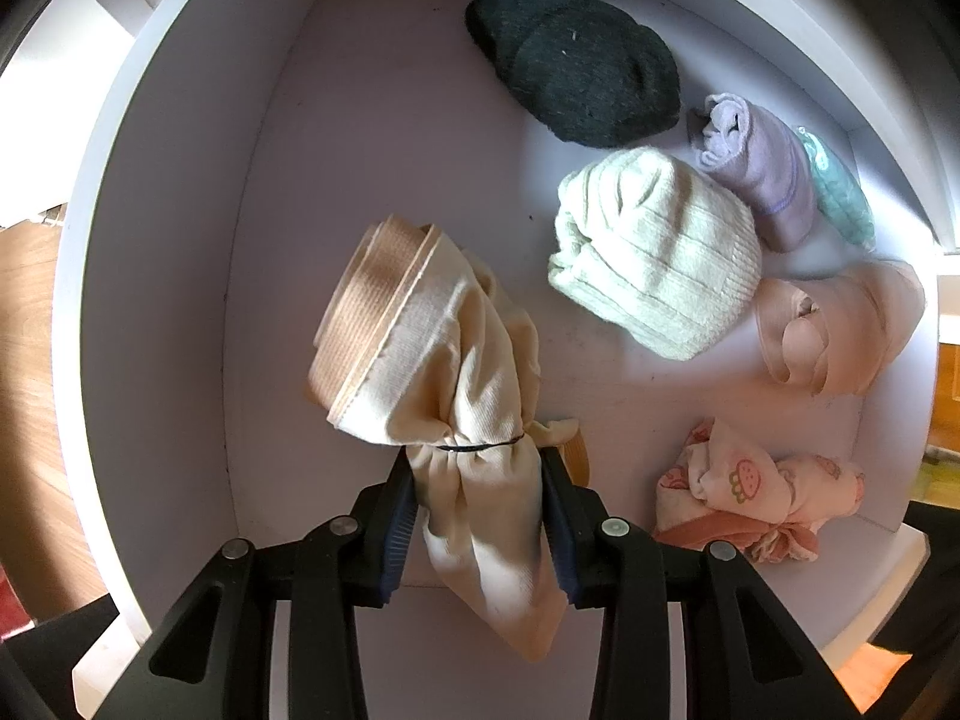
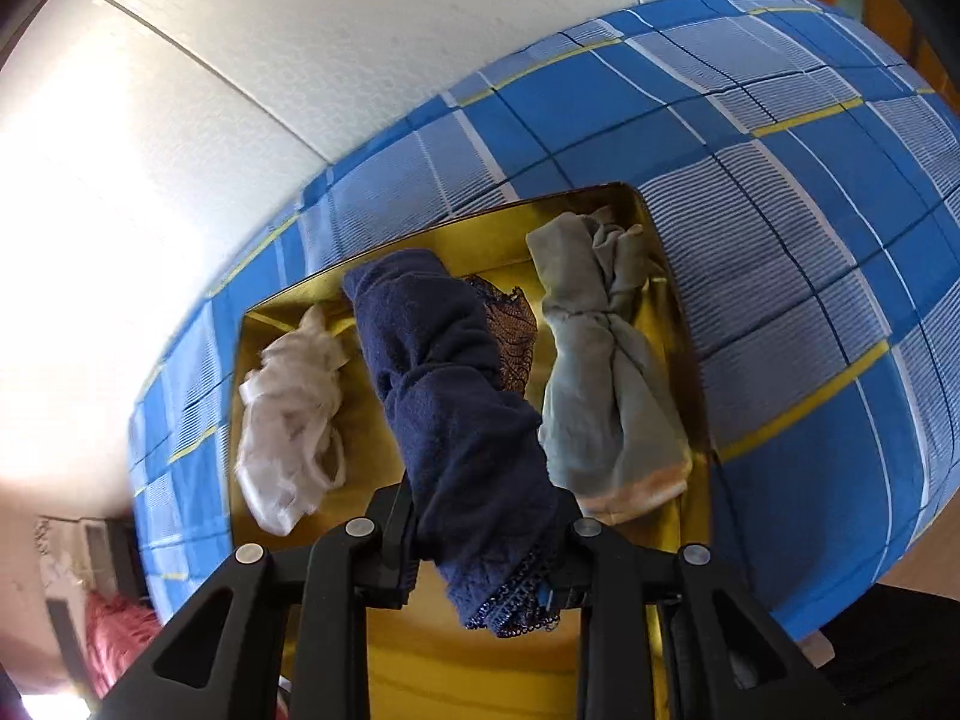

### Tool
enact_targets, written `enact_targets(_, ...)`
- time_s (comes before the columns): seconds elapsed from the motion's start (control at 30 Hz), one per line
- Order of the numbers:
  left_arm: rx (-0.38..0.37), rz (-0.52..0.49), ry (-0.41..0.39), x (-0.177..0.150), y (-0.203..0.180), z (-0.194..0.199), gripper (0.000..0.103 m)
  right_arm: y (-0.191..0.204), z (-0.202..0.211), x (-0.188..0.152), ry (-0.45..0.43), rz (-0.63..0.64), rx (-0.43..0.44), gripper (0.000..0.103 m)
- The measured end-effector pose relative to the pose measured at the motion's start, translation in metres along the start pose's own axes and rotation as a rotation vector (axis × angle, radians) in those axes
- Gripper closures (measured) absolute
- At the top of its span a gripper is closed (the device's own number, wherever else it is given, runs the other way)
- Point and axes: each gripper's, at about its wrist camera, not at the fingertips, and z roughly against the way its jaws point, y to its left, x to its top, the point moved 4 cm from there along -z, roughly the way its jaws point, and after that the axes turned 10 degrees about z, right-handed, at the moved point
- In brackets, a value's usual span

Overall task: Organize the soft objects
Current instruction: 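Carry the navy cloth with the right gripper into the tray and open, then lower the right gripper into the shelf and grasp the pink strawberry-print cloth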

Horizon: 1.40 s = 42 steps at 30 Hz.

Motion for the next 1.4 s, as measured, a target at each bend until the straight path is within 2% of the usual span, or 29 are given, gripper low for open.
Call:
enact_targets(0.27,0.006,0.000,-0.009,-0.001,-0.001,0.004,0.064,0.003,-0.025,0.013,-0.061,-0.063,0.009,0.072)
enact_targets(0.33,0.008,0.001,-0.010,-0.002,-0.001,0.005,0.064,0.002,-0.030,0.016,-0.070,-0.069,-0.001,0.067)
enact_targets(0.5,0.012,0.000,-0.013,-0.002,-0.002,0.008,0.064,0.000,-0.029,0.018,-0.059,-0.049,-0.005,0.063)
enact_targets(0.6,0.013,0.002,-0.013,-0.002,-0.003,0.009,0.064,-0.002,-0.018,0.022,-0.088,-0.005,-0.037,0.062)
enact_targets(0.9,0.011,0.005,-0.013,-0.002,-0.002,0.009,0.064,0.007,-0.004,0.018,-0.106,0.135,-0.020,0.062)
enact_targets(1.03,0.011,0.005,-0.013,-0.002,-0.002,0.009,0.064,0.023,-0.007,0.014,-0.105,0.257,0.000,0.062)
enact_targets(1.17,0.012,0.005,-0.013,-0.002,-0.002,0.009,0.064,0.051,-0.017,0.007,-0.090,0.446,-0.060,0.062)
enact_targets(1.23,0.012,0.005,-0.013,-0.002,-0.002,0.009,0.064,0.062,-0.029,0.004,-0.067,0.485,-0.085,0.062)
enact_targets(1.3,0.012,0.006,-0.013,-0.002,-0.002,0.009,0.064,0.066,-0.035,0.001,-0.059,0.498,-0.074,0.062)
enact_targets(1.4,0.014,0.004,-0.013,-0.002,-0.002,0.009,0.064,0.067,-0.047,-0.002,-0.029,0.528,-0.151,0.062)
